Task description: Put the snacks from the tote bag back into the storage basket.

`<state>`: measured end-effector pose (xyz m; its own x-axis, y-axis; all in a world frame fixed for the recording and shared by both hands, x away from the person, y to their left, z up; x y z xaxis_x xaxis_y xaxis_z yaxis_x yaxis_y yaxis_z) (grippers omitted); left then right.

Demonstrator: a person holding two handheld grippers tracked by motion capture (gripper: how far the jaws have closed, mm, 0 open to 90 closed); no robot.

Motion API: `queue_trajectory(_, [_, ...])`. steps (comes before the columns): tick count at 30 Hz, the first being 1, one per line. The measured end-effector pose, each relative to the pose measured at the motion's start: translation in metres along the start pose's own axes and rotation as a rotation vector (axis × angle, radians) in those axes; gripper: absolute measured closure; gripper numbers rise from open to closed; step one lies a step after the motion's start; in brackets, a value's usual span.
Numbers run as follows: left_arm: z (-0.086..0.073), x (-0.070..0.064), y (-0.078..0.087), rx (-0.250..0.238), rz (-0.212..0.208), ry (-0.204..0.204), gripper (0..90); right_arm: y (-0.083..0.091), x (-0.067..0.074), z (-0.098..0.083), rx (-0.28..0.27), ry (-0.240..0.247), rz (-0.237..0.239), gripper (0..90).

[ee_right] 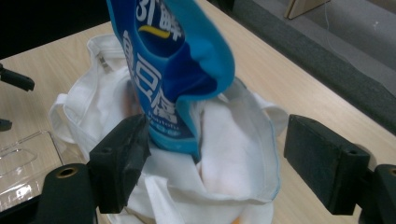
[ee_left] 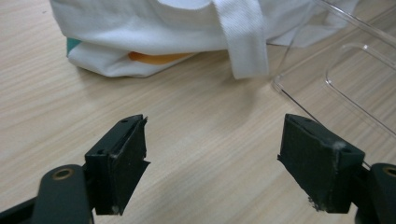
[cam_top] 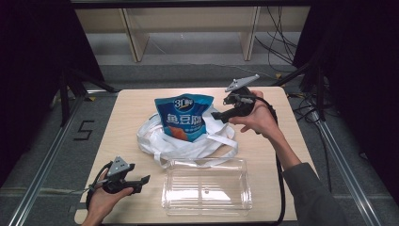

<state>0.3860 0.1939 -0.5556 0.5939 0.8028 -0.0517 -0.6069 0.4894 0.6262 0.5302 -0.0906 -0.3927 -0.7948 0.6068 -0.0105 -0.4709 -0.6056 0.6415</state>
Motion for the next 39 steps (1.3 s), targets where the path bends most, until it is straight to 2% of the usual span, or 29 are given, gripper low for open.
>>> queue_trajectory(1, [0.001,-0.002,-0.001,-0.021,0.001,0.011,22.2,0.001,0.0,0.003,-0.001,0.01,-0.007,22.9])
queue_trajectory(3, [-0.002,0.001,0.002,-0.002,0.006,-0.037,22.2,0.003,0.001,0.008,0.004,0.013,0.005,22.6])
queue_trajectory(4, [-0.002,-0.001,0.002,-0.006,-0.001,-0.004,22.2,0.002,0.0,0.012,-0.006,0.011,-0.009,22.0])
queue_trajectory(5, [-0.003,0.001,0.004,0.001,0.003,-0.016,22.2,0.001,0.001,0.015,0.006,0.025,0.003,21.7])
queue_trajectory(7, [-0.003,0.003,0.004,-0.012,0.008,-0.013,22.1,0.0,0.0,0.019,0.023,0.029,-0.002,21.0])
queue_trajectory(8, [-0.002,0.003,0.002,-0.027,0.007,0.009,22.2,-0.001,0.0,0.023,0.014,0.042,0.002,21.1])
queue_trajectory(9, [-0.006,0.005,0.004,0.005,0.002,-0.019,22.1,-0.001,0.002,0.028,0.012,0.047,0.015,21.1])
queue_trajectory(10, [-0.005,0.004,0.003,-0.007,0.003,0.014,22.1,-0.002,0.002,0.032,0.011,0.058,0.008,21.1])
queue_trajectory(11, [-0.006,0.003,0.002,-0.001,-0.003,0.015,22.1,-0.003,0.004,0.036,0.0,0.057,0.011,21.2])
queue_trajectory(12, [-0.007,0.004,0.004,0.011,-0.002,-0.012,22.1,-0.003,0.006,0.041,0.0,0.072,0.025,21.5])
queue_trajectory(13, [-0.005,0.003,0.002,-0.006,-0.003,0.0,22.1,-0.006,0.008,0.045,-0.004,0.073,0.022,21.6])
queue_trajectory(14, [-0.005,0.003,0.002,-0.005,-0.005,-0.001,22.1,-0.007,0.007,0.05,0.007,0.092,0.016,21.6])
queue_trajectory(15, [-0.006,0.003,0.002,-0.002,-0.004,-0.007,22.1,-0.008,0.009,0.053,0.015,0.076,0.018,21.8])
queue_trajectory(17, [-0.007,0.004,0.003,0.006,-0.001,-0.012,22.1,-0.016,0.012,0.065,0.016,0.087,0.023,24.7])
queue_trajectory(18, [-0.007,0.004,0.003,0.011,-0.003,-0.014,22.1,-0.016,0.012,0.065,0.016,0.087,0.023,24.7])
queue_trajectory(19, [-0.004,0.001,0.001,-0.024,-0.008,0.025,22.1,-0.021,0.015,0.07,0.021,0.105,0.031,25.2])
queue_trajectory(21, [-0.004,0.001,0.002,-0.018,-0.01,0.018,22.1,-0.022,0.018,0.071,0.033,0.101,0.038,25.8])
queue_trajectory(23, [-0.006,0.002,0.004,0.001,-0.014,-0.005,22.2,-0.028,0.023,0.074,0.044,0.12,0.046,28.6])
queue_trajectory(24, [-0.005,0.002,0.003,-0.016,-0.008,-0.003,22.1,-0.031,0.026,0.075,0.053,0.126,0.049,29.9])
queue_trajectory(25, [-0.005,0.001,0.002,-0.02,-0.003,0.022,22.1,-0.034,0.027,0.076,0.056,0.132,0.052,30.9])
queue_trajectory(26, [-0.005,0.0,0.003,-0.02,-0.02,0.021,22.1,-0.037,0.028,0.077,0.069,0.142,0.056,32.4])
queue_trajectory(27, [-0.005,0.0,0.003,-0.018,-0.018,0.011,22.1,-0.042,0.03,0.079,0.078,0.16,0.058,36.3])
queue_trajectory(28, [-0.003,-0.001,0.002,-0.04,-0.021,0.029,22.1,-0.042,0.03,0.079,0.078,0.16,0.058,36.3])
queue_trajectory(31, [-0.003,0.0,0.003,-0.034,-0.018,0.019,22.0,-0.047,0.032,0.081,0.101,0.173,0.066,42.4])
queue_trajectory(32, [-0.003,-0.001,0.003,-0.043,-0.014,0.035,22.0,-0.051,0.032,0.082,0.111,0.199,0.072,46.7])
queue_trajectory(34, [-0.002,-0.001,0.003,-0.044,-0.019,0.016,22.1,-0.052,0.033,0.082,0.121,0.204,0.077,49.1])
queue_trajectory(36, [-0.002,-0.001,0.003,-0.043,-0.018,0.018,22.1,-0.055,0.035,0.082,0.145,0.211,0.076,53.2])
queue_trajectory(37, [-0.002,-0.001,0.003,-0.047,-0.014,0.02,22.1,-0.058,0.035,0.084,0.162,0.245,0.077,56.4])
queue_trajectory(39, [-0.002,-0.001,0.003,-0.043,-0.018,0.013,22.1,-0.06,0.036,0.085,0.17,0.244,0.075,60.2])
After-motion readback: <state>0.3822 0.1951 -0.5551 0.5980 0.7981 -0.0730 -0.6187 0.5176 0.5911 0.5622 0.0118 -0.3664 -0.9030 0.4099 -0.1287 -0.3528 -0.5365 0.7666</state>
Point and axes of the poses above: each handheld gripper's, and its own axes: y roughly backward along the jaws, z roughly out of its top, x roughly to its left, the point moved 10 cm from there along -y, roughly forward along the jaws
